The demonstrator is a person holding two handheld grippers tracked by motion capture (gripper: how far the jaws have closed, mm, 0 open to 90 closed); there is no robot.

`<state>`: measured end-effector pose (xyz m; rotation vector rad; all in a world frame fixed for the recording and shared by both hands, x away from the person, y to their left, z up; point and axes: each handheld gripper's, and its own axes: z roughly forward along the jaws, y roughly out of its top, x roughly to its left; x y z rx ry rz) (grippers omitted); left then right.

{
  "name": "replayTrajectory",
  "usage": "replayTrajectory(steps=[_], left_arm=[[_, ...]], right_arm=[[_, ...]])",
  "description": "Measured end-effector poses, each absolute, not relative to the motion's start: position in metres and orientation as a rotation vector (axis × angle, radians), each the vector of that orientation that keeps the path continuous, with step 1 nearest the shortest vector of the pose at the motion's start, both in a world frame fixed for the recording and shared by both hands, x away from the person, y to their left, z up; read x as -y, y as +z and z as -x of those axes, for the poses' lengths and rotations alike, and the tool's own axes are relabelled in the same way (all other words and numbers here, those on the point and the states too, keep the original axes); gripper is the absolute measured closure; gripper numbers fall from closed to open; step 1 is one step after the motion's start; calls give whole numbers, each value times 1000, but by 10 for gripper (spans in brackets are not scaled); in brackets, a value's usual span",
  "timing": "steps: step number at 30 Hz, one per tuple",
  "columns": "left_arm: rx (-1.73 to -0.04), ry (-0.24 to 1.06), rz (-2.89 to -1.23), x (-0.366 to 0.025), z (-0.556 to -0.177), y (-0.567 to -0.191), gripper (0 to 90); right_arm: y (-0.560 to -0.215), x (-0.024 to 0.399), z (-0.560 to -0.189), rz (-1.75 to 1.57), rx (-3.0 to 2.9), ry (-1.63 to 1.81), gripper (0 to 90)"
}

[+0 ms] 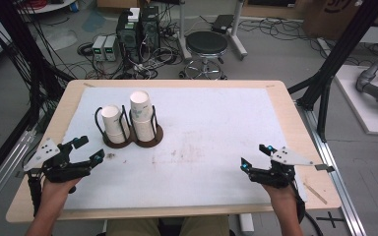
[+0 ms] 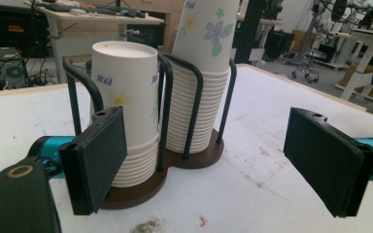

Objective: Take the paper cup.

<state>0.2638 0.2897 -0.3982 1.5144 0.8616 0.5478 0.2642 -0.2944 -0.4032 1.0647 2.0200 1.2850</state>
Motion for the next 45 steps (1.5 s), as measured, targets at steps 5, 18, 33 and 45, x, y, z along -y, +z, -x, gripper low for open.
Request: replayTrajectory(steps=[5,18,33,45], left_arm=[[-859,536,-1515,-287,-280,-384,157],[-890,524,-1555,-281,-326,-355,157],[-999,536,-1699,-270,-371,-345,172],[-1054,551,-1759,-265,-387,-356,235]], right_arm=[[-403,294,-266,-1063,-2026,1287,178],[-405,294,-266,-1066,-2041,1288,178],[-404,293,-266,-1053,-2045,1292,178],[-406,296,-265,-1066,-2048,1291,178]])
